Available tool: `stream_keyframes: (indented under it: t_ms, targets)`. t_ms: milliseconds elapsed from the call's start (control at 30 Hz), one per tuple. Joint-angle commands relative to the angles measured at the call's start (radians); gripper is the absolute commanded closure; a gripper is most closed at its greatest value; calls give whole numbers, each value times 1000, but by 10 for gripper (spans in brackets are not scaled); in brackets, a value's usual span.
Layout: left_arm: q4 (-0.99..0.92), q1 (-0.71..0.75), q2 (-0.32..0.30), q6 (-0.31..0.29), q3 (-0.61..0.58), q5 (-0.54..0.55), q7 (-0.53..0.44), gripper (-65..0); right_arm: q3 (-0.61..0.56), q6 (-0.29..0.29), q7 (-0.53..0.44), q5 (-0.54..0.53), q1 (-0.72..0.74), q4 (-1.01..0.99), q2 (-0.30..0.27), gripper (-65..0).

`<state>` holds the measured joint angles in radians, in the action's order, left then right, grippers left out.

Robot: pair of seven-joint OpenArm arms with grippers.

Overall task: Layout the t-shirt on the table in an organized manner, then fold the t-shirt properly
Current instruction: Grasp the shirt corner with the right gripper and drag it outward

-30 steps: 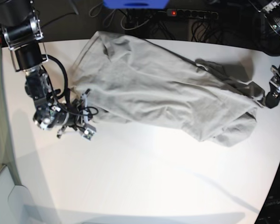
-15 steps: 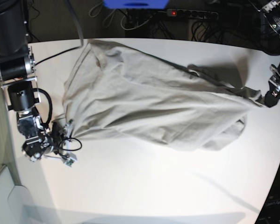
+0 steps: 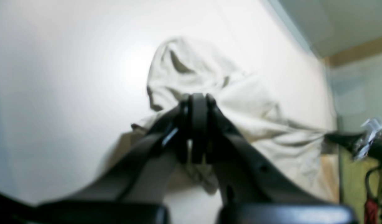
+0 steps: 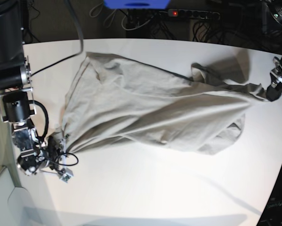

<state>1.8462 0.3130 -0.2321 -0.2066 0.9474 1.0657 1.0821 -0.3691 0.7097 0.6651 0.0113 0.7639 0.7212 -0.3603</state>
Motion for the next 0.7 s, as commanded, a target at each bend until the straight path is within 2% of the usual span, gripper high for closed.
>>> stream_keyframes:
  t_ms: [0, 133, 367, 667]
  targets:
    - [16, 10, -16, -6, 9, 11, -18, -5, 6, -12, -14, -4, 39, 16, -9, 0]
    - [13, 84, -17, -6, 22, 9, -33, -5, 11, -12, -14, -4, 55, 16, -12, 0]
    - [-50, 156, -2, -6, 130, 11, -24, -5, 115, -12, -11, -4, 61, 16, -12, 0]
    - [-78, 219, 4, -6, 180, 11, -18, -5, 115, -12, -6, -4, 53, 16, -7, 0]
